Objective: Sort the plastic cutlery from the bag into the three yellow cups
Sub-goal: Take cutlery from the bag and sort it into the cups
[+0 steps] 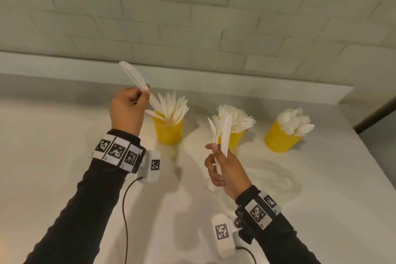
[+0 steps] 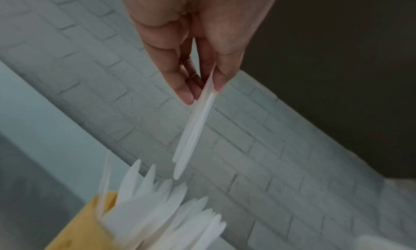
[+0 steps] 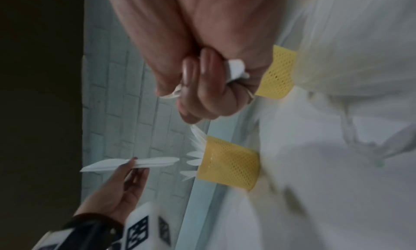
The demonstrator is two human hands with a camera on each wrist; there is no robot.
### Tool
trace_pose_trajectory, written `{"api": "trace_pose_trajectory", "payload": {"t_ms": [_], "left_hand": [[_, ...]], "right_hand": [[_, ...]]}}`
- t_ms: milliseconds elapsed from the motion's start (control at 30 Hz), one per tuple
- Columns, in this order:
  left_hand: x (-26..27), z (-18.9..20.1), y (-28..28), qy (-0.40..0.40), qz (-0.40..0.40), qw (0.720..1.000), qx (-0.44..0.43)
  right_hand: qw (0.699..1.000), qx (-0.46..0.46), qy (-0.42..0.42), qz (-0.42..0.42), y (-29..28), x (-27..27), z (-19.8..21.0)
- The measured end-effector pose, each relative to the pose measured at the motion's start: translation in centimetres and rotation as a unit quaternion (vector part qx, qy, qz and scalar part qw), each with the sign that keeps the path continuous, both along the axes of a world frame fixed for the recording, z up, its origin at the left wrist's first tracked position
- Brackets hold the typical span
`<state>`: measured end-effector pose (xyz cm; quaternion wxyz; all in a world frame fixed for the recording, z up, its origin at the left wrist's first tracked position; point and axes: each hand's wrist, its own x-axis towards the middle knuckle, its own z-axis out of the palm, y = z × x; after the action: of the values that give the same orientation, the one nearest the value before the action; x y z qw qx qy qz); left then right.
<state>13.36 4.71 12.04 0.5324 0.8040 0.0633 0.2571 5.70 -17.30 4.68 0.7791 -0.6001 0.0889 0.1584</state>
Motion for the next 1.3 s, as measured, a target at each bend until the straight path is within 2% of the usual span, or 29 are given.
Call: {"api": "trace_pose_trajectory", "payload": {"t_ms": [67,167,233,300,400,467,567,633,733,933,1033,1167,1233,1300], "left_hand": [[1.5,-0.8,-0.4,0.024,-0.004,0.999,0.039],[3.0,-3.0,-0.9,0.151,-0.05,0.985,0.062],[3.3,-3.8,-0.5,0.204,-0.064,0.974,0.072],[3.1,-3.7,0.1,0.191,-0.049,0.975,0.104],[1.0,-2.7,-0.7,0.095,-0.059,0.991,0.067],[-1.0,-2.2,-3.2,0.083,-0.137,0.985,0.057],[-3.4,-2.8,-7.9,0.171,-0.313,0.934,-0.003],[-4.3,-3.4,-11.0,0.205,-0.361,0.908,-0.058],[-4.8,-4.0,-14.4,0.212,-0.35,0.906,-0.107],[-4.3,-4.1,-20.6,0.223,-0.349,0.904,-0.109],[-3.4,-2.8,-24.0,0.195,-0.311,0.922,-0.123],[-0.3,-1.1,-28.5,0.101,-0.221,0.96,-0.142],[1.0,-0.9,-30.7,0.062,-0.186,0.973,-0.121],[1.8,-1.6,-32.9,0.064,-0.172,0.981,-0.063]], "right_hand": [[1.0,0.002,-0.006,-0.009,-0.3,-0.1,0.3],[1.0,-0.002,-0.002,-0.023,-0.7,0.0,0.4],[1.0,-0.001,0.001,-0.03,-0.9,0.1,0.5],[0.999,0.006,0.001,-0.04,-1.0,0.1,0.7],[0.997,0.045,0.001,-0.067,-1.3,0.0,0.9],[0.994,0.073,-0.002,-0.085,-1.7,0.0,0.9],[0.99,0.084,-0.008,-0.11,-2.4,-0.5,0.9],[0.99,0.066,-0.013,-0.123,-3.1,-1.0,1.1],[0.989,0.034,-0.014,-0.14,-4.9,-1.6,1.2],[0.987,-0.002,-0.023,-0.159,-10.8,-2.5,1.2],[0.983,-0.034,-0.025,-0.179,-15.1,-2.8,0.7],[0.975,-0.08,-0.02,-0.206,-21.2,-2.9,0.4],[0.975,-0.091,-0.023,-0.202,-23.6,-2.7,0.4],[0.976,-0.086,-0.028,-0.196,-25.4,-2.4,0.5]]}}
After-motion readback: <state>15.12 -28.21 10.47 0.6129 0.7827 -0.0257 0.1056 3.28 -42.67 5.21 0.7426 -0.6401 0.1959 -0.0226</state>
